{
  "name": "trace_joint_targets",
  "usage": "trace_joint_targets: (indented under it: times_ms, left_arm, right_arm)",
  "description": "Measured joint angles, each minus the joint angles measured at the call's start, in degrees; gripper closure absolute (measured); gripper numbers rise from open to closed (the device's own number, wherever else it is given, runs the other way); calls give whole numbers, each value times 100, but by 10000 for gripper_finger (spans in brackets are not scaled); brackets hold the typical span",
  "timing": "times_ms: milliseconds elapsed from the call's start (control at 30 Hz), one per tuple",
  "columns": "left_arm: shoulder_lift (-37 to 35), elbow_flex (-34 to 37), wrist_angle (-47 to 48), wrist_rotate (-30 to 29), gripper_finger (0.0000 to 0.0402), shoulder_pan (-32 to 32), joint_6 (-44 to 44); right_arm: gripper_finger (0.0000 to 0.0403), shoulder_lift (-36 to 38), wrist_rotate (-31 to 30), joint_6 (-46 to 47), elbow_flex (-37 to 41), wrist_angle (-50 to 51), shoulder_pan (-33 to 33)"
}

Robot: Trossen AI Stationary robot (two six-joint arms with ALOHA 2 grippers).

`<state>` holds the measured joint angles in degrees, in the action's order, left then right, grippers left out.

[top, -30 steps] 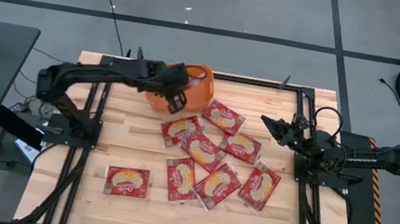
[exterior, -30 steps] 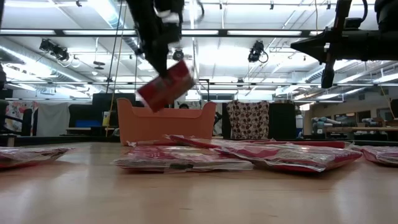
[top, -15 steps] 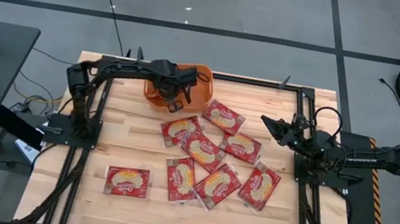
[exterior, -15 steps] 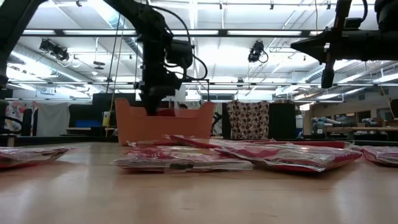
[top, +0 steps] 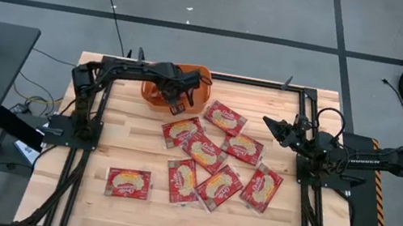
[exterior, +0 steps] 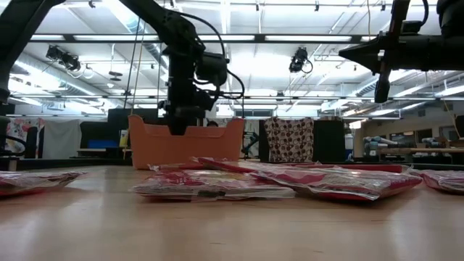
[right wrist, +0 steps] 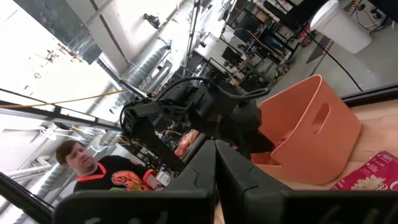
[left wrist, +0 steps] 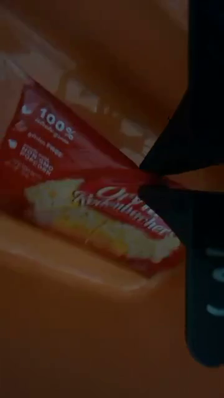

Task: Sort popcorn bags into baskets
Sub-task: Put the red popcorn bag into the orange bin

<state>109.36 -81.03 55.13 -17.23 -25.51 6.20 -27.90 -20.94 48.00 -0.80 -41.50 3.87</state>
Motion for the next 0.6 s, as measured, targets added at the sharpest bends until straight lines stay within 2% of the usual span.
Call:
trace_joint_targets:
  times_ms: [167, 367, 500, 600]
  left_arm:
    - [-403, 0, -145, 254, 316, 153, -456]
    - [-1031, -4, -453, 327, 306, 567, -1353]
    - [-1162, -4, -550, 505, 293, 1029, -1391]
    - [-1164, -7, -548, 649, 277, 1411, -1030]
  right_arm:
    - [393, 0, 54, 0, 0, 0, 0]
    - [393, 0, 99, -15, 0, 2, 0]
    - [393, 0, 106, -40, 2, 4, -1]
    - [393, 0, 143, -104, 2, 3, 0]
